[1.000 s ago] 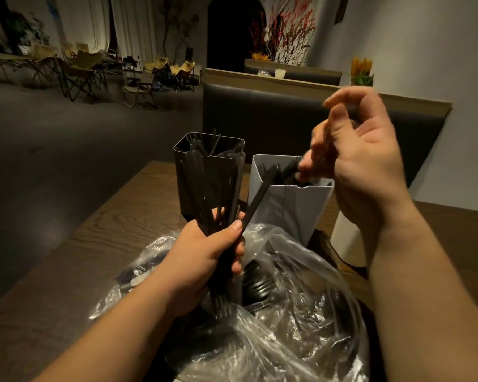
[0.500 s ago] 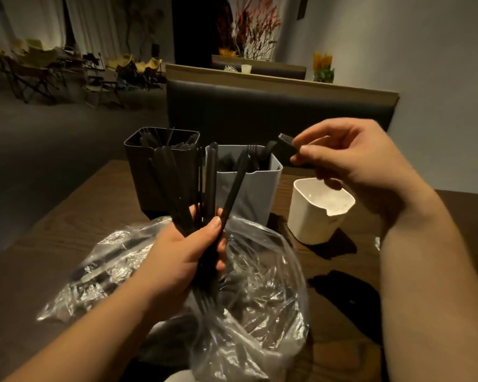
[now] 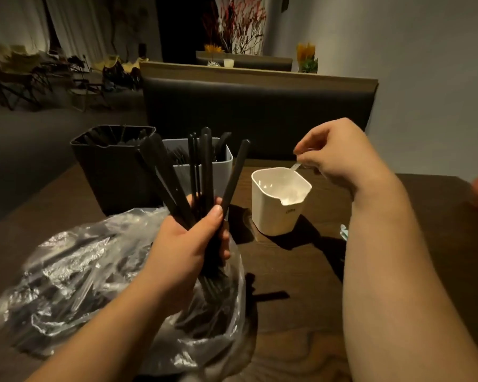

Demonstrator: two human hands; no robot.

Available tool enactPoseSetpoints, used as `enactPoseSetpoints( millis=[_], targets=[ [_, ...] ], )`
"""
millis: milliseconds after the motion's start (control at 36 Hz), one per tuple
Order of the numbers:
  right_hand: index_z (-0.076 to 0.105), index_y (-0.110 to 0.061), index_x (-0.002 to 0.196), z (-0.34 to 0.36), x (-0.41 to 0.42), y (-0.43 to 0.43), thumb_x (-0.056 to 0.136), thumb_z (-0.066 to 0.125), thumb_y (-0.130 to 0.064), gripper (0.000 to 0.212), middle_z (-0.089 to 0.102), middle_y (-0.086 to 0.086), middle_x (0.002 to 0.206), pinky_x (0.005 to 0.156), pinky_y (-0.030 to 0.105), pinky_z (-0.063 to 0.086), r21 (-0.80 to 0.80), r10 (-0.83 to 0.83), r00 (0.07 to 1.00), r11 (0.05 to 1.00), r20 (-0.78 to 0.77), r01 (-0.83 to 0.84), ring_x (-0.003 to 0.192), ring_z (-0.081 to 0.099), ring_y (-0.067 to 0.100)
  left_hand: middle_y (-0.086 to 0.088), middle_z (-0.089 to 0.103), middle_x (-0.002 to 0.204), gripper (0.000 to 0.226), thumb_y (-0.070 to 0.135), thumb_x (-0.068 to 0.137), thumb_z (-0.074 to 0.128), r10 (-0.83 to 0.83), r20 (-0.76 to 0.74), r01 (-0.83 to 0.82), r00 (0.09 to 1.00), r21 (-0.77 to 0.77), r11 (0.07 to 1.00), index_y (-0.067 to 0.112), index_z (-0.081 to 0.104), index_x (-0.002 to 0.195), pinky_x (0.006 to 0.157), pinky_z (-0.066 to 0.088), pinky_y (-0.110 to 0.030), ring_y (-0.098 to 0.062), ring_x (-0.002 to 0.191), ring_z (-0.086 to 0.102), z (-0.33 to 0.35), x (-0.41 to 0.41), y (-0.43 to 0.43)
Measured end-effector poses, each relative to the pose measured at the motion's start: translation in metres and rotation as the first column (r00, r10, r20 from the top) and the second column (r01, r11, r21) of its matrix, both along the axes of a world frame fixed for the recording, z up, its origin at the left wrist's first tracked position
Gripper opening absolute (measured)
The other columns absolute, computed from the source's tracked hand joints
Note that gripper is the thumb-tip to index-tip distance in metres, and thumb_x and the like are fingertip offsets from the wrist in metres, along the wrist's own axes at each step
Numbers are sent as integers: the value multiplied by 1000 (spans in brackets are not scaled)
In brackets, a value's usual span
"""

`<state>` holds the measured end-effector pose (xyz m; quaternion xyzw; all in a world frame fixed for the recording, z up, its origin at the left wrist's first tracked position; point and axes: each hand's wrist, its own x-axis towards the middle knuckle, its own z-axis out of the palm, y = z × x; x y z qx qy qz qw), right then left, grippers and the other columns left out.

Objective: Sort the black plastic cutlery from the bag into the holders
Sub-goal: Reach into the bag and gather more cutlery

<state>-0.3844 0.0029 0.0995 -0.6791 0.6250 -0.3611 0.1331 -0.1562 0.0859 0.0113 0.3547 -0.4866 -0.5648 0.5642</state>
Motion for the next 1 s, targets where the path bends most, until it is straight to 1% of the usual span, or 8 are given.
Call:
enactPoseSetpoints(
  millis=[83,167,250,472,639,750,861,1000],
  targets=[
    [75,-24,104,-8,9,-4,96,64,-11,18,69,-2,99,83,32,59,83,29,999,996,-17,-27,91,67,11,-6,53,65,10,22,91,57,10,19,-10,1000,-17,1000,13,60,92,49,47,-26,-21,56,52,-4,2,3],
    [73,-25,104,-14,15,-10,95,67,-15,16,68,-2,101,87,36,58,57,6,998,998,-67,-2,96,65,15,-7,53,67,15,24,89,56,-16,59,19,998,-41,999,10,59,94,51,48,-27,-22,58,53,-8,3,5],
    [72,-27,105,-20,16,-16,92,70,-18,16,66,-4,103,84,32,54,28,-16,985,999,-172,21,98,61,14,-8,54,68,19,25,86,57,-45,60,47,997,-30,998,9,60,96,52,48,-27,-22,59,53,-9,3,8],
    [69,-30,88,-38,18,-23,85,77,-28,8,64,-5,90,72,32,52,-9,-141,939,989,-315,146,91,61,16,-7,54,68,10,21,92,57,-19,7,19,1000,21,1000,13,61,94,50,47,-27,-21,58,52,-12,3,7],
    [67,-32,75,-42,19,-24,76,84,-41,19,57,3,109,94,47,52,47,-228,896,963,-381,265,112,48,25,-6,55,65,9,14,100,51,-9,-52,11,999,47,999,9,59,103,48,46,-26,-20,55,52,-10,5,4],
    [76,-26,96,-42,18,-24,80,78,-49,28,60,5,111,104,50,45,77,-180,864,967,-470,243,120,44,25,-6,54,65,10,15,100,52,-9,-74,13,997,52,999,10,59,103,48,45,-24,-20,55,51,-11,5,3],
    [72,-31,110,-41,14,-28,85,73,-47,30,57,4,121,93,40,47,30,-183,902,977,-392,211,118,47,24,-7,55,68,9,18,100,52,-23,-82,27,996,44,999,12,59,100,50,46,-26,-20,57,53,-10,9,0],
    [67,-28,125,-17,37,-12,93,67,-37,33,64,-11,118,93,28,47,-54,60,964,996,-258,-76,110,55,6,-6,55,69,9,18,99,54,-40,-142,45,989,33,998,11,58,103,51,48,-26,-19,57,52,-4,14,0]
  ],
)
